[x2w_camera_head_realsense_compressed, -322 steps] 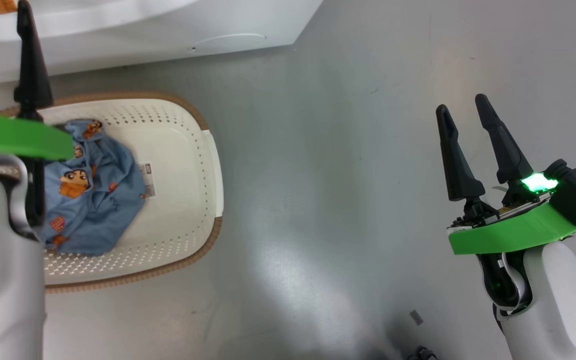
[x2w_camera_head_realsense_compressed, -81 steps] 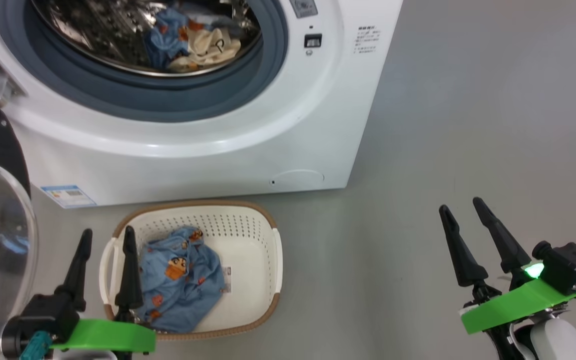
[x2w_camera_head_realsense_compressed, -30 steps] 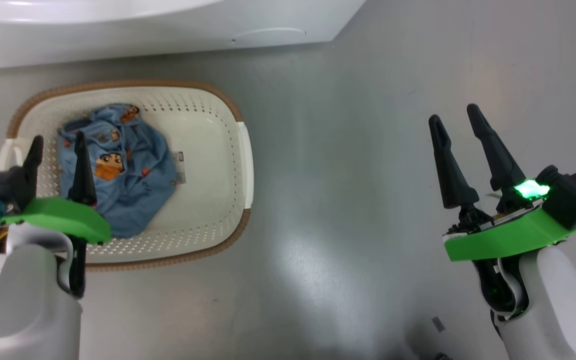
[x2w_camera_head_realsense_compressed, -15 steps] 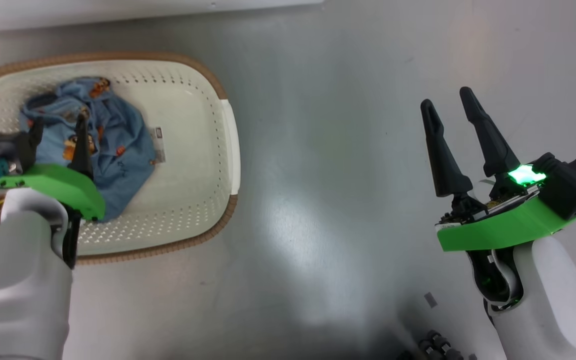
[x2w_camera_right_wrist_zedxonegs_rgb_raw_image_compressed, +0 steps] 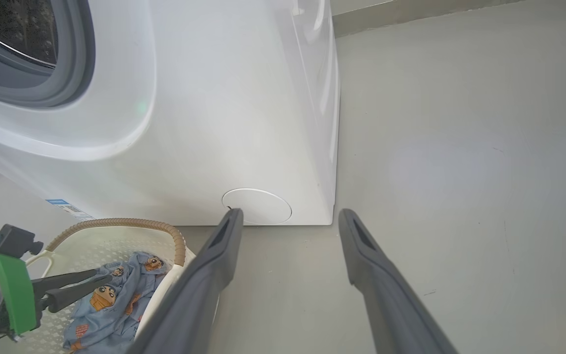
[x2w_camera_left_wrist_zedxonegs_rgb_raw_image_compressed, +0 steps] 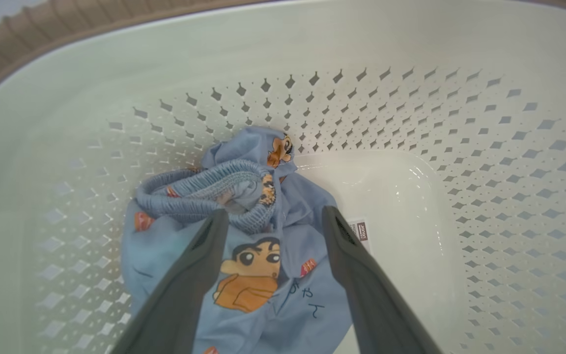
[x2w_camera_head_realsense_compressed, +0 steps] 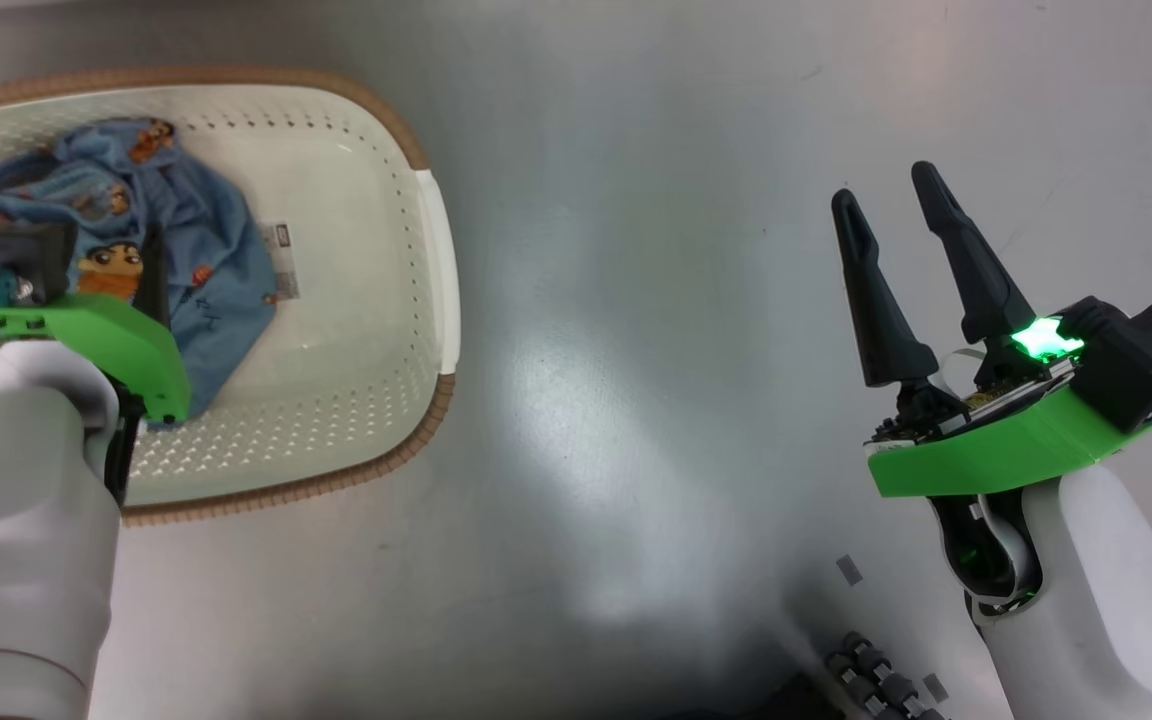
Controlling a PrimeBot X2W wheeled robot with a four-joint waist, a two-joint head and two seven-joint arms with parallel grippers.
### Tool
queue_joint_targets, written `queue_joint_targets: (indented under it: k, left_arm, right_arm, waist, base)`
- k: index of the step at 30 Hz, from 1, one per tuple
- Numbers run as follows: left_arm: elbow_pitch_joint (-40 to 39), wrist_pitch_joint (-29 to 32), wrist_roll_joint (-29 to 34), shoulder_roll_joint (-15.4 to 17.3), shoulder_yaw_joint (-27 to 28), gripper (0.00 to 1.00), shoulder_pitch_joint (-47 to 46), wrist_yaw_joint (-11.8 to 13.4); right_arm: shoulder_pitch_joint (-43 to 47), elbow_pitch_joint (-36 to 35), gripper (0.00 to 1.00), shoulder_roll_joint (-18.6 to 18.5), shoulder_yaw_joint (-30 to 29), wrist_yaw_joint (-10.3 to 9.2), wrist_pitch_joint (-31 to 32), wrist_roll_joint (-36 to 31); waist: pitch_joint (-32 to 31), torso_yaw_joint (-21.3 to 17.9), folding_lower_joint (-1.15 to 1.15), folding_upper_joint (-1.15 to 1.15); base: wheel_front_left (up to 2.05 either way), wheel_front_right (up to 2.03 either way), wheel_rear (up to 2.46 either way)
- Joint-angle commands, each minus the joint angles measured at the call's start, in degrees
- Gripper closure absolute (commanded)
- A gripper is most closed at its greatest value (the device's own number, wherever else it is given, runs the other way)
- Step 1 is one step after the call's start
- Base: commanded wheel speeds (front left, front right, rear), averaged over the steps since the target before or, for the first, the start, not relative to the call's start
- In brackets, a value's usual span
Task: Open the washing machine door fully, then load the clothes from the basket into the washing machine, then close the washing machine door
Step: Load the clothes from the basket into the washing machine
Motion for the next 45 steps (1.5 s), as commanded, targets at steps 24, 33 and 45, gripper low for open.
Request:
queue_joint_targets:
  k: [24,33,45]
  left_arm:
    - [3.4,12.8,1.3,6.6,-2.3,0.00,-4.3,5.9]
    - [3.5,20.2,0.6,7.3,-3.2,0.51,-4.1,3.9]
    - [3.5,16.3,-0.5,6.0,-4.2,1.00,-4.2,2.9]
  right_arm:
    - [0.4,-2.7,0.00,1.3,1.1,0.09,-0.3,-0.5]
    - [0.1,-2.6,0.00,1.5,1.2,0.09,-0.3,-0.5]
    - [-0.1,-2.2,0.00,1.5,1.2,0.09,-0.3,-0.6]
  waist:
    - [6.2,-4.2,0.00,0.00]
    - [6.8,-4.4,0.00,0.00]
    - [5.8,-3.9,0.00,0.00]
  base:
    - [0.00,0.00,0.00]
    - [0.00,0.00,0.00]
    - [0.00,0.00,0.00]
